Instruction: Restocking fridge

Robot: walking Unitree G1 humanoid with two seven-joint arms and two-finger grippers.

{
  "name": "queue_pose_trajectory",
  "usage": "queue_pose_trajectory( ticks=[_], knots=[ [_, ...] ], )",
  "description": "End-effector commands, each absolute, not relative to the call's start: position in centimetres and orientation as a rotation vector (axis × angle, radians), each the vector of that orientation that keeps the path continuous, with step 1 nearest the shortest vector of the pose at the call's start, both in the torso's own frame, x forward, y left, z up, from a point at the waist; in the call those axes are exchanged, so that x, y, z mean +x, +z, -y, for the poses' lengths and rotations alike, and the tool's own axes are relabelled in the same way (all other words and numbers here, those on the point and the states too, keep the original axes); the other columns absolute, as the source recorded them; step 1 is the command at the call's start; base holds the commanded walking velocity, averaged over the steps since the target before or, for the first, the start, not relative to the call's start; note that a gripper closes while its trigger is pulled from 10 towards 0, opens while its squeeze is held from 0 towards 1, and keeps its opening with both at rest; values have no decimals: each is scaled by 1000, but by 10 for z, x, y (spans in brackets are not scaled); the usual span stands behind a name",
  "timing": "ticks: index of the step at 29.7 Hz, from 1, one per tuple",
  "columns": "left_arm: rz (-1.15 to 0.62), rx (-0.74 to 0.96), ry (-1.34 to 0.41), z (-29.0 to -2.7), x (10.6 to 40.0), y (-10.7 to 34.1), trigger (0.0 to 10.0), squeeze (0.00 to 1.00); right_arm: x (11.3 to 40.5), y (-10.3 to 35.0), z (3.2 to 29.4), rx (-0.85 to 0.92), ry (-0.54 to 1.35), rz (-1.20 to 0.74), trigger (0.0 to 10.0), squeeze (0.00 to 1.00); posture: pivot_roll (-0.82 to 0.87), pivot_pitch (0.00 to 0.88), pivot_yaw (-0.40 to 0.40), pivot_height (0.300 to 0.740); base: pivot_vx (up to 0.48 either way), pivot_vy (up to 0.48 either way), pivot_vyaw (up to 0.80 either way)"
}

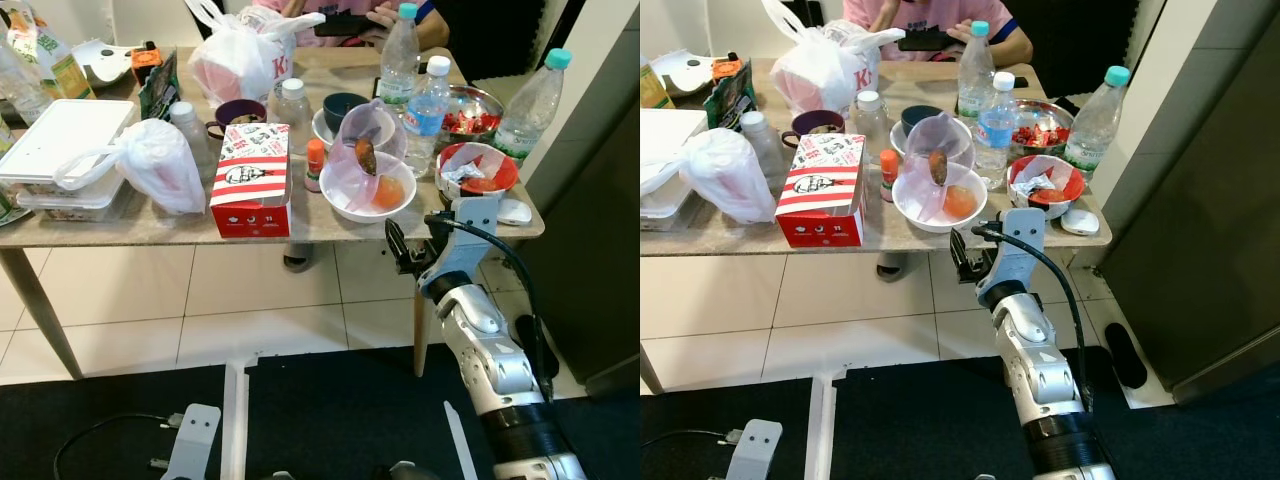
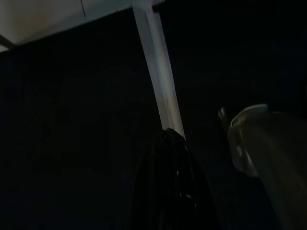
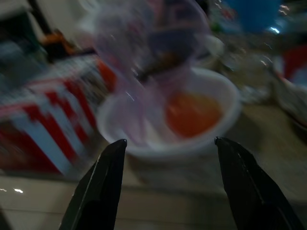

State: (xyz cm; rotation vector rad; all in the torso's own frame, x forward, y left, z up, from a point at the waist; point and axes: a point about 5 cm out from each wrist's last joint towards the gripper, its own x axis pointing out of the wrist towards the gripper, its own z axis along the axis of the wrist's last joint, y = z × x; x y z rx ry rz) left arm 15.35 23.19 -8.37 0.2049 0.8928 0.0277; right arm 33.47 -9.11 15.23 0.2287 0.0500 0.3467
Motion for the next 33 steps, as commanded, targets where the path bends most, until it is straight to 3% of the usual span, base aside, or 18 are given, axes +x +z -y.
queue_pose_trajectory(
  ticks=[1,7,19,33],
  knots=[
    [-917,206,32,-234,146,-86,10000,0,337,153,88,244,363,-44,10000,0,-27,131,-17,740,0,0,0],
    [-906,206,33,-233,147,-86,10000,0,347,158,69,227,407,-28,10000,0,-7,142,-20,740,0,0,0],
    [-872,211,36,-236,146,-83,10000,0,366,154,56,159,367,-16,10000,0,54,188,-21,740,0,0,0],
    [-855,211,58,-242,144,-81,10000,0,384,162,57,193,260,-5,10000,0,99,201,-26,740,0,0,0]
  ],
)
